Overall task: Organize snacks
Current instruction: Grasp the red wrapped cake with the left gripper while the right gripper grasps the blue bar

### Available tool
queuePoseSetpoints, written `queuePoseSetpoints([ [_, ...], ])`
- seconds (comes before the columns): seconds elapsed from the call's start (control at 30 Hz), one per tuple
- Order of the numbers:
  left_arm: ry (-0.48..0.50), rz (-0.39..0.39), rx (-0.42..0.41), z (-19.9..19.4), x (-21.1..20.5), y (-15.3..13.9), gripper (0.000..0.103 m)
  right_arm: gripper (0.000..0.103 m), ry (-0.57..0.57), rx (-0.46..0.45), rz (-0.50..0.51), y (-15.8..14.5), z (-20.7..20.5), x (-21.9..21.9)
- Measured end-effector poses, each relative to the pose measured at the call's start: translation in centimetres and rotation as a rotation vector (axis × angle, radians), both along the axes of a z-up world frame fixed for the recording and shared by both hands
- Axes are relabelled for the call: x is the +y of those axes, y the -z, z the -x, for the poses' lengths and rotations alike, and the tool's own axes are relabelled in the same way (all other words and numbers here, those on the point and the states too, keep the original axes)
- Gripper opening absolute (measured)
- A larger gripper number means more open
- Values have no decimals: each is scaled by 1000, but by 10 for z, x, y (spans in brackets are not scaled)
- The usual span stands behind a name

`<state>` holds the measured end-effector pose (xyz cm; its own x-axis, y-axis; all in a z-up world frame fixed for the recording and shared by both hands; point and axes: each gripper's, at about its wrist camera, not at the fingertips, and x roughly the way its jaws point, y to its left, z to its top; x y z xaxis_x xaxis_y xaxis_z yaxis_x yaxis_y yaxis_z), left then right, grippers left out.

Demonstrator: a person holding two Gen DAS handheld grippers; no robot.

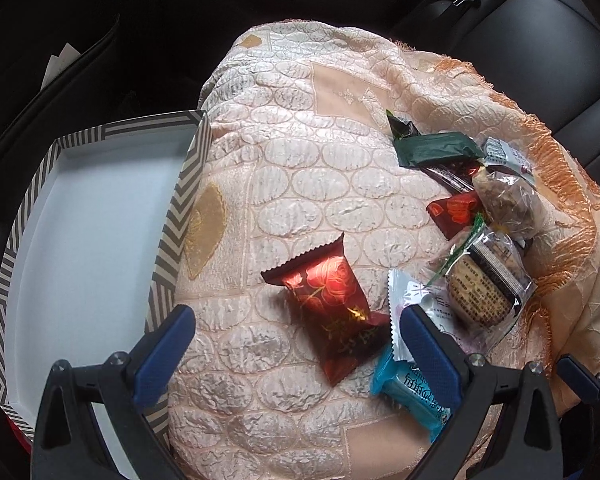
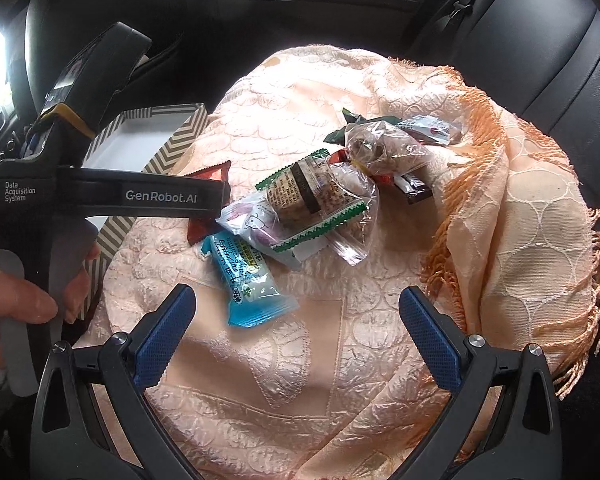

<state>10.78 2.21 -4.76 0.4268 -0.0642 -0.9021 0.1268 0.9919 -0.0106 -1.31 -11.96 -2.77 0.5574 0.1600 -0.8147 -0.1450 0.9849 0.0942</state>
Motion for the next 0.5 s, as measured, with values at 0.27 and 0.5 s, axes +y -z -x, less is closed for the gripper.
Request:
queuePoseSetpoints([
  [0.27,-14,17,22,-3,-2,3,103,96,-62,56,-25,10,-17,13],
  [0.5,-26,21,44,-7,-3,6,103,96,-84,46,-15,8,-13,16],
])
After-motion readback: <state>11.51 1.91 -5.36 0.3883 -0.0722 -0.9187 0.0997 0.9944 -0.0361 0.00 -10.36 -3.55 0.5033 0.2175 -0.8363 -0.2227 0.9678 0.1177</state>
